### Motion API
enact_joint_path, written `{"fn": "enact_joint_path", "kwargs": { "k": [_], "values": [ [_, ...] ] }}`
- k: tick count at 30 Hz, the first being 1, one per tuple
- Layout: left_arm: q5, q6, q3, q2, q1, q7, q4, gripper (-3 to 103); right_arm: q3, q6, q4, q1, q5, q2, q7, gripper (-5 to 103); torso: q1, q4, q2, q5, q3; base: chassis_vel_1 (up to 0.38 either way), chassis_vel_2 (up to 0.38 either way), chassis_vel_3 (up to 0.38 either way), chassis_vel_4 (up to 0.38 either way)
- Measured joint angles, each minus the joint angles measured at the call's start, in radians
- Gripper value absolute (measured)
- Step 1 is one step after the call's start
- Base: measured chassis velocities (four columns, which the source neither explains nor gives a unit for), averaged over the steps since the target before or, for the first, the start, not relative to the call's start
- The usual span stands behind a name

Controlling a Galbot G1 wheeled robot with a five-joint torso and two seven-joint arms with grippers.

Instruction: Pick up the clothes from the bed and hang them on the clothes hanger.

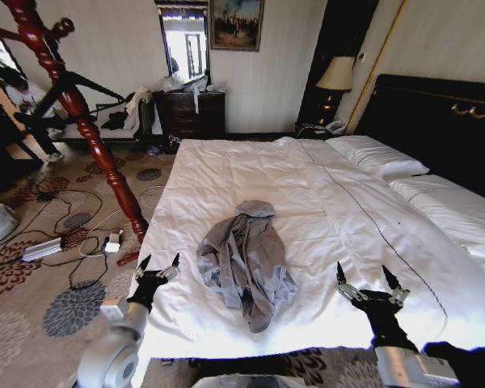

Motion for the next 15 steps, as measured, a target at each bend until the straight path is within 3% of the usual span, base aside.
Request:
{"fn": "enact_joint_path", "kwargs": {
  "k": [6, 11, 15],
  "values": [
    [-0.041, 0.011, 0.086, 0.051, -0.134, -0.015, 0.092, 100, 0.003, 0.006, 0.004, -0.008, -0.015, 0.002, 0.01, 100, 0.0, -0.0001, 0.0, 0.0, 0.0, 0.0, 0.0, 0.0, 0.0],
    [-0.061, 0.013, 0.121, 0.056, -0.176, -0.013, 0.131, 100, 0.013, 0.005, 0.006, -0.024, -0.014, 0.0, 0.011, 100, 0.0, 0.0001, 0.0, 0.0001, 0.0, 0.0, 0.0, 0.0, 0.0],
    [-0.07, 0.017, 0.212, 0.047, -0.29, -0.011, 0.196, 100, 0.027, 0.005, 0.006, -0.032, -0.014, 0.002, 0.012, 100, 0.0, 0.0003, 0.0, 0.0001, 0.0, 0.0, 0.0, 0.0, 0.0]
  ]
}}
